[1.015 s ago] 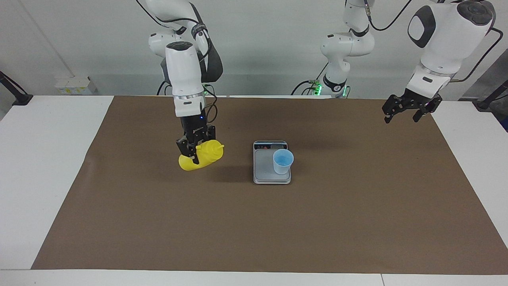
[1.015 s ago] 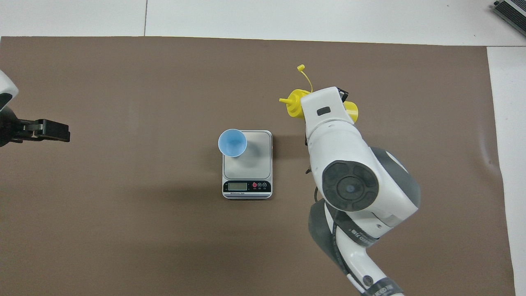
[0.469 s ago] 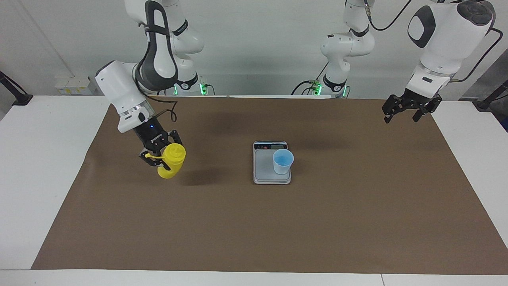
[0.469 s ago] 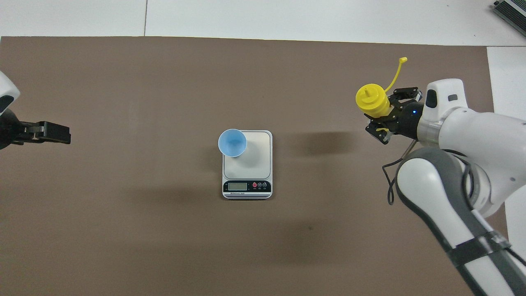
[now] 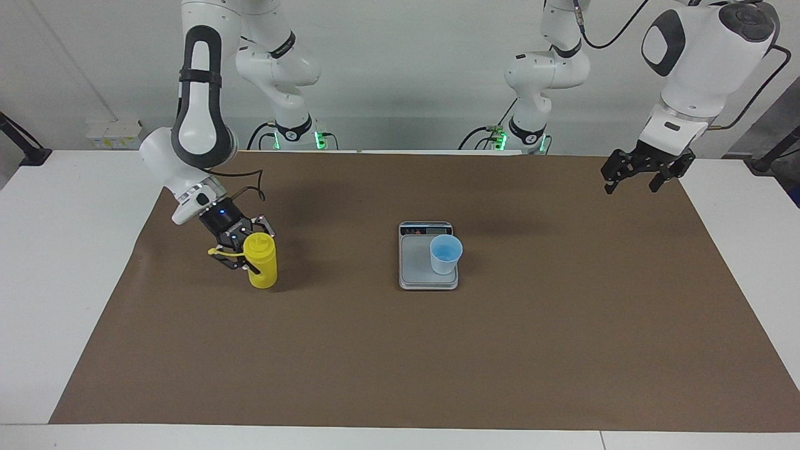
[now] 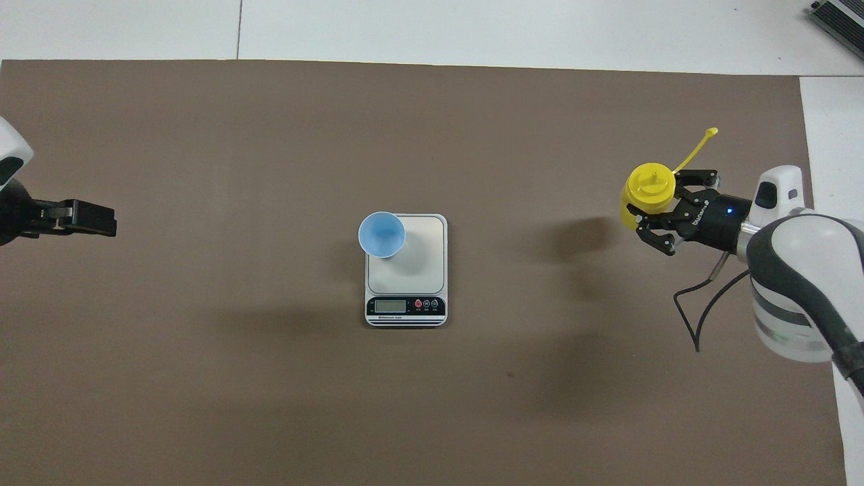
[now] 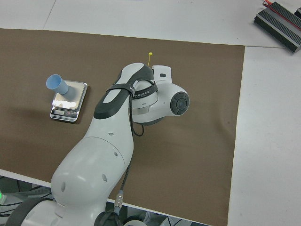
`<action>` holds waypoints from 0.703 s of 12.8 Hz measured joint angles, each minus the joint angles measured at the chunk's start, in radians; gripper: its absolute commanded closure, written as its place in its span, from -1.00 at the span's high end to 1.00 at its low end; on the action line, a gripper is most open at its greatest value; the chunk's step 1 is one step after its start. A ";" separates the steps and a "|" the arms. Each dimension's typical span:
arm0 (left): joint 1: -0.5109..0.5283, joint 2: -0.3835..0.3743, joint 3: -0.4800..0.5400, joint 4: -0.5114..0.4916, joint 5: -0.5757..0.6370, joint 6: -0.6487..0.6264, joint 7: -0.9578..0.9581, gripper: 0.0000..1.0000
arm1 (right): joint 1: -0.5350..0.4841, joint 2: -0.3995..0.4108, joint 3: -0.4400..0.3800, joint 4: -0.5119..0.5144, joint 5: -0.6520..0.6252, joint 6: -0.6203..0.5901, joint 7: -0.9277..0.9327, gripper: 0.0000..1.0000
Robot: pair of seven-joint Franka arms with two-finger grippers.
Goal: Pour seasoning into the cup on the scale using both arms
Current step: 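Lower the yellow bottle onto the table with the right gripper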
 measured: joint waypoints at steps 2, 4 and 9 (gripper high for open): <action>0.000 0.000 0.000 -0.001 0.000 0.000 0.000 1.00 | -0.041 0.003 0.000 -0.009 0.001 -0.045 -0.011 -0.69; 0.000 0.000 0.000 -0.001 0.000 0.000 0.000 1.00 | -0.068 0.005 0.000 -0.015 0.001 -0.076 -0.011 -0.45; 0.000 0.000 0.000 -0.001 0.000 0.000 0.000 1.00 | -0.075 0.006 0.000 -0.021 0.003 -0.081 -0.011 1.00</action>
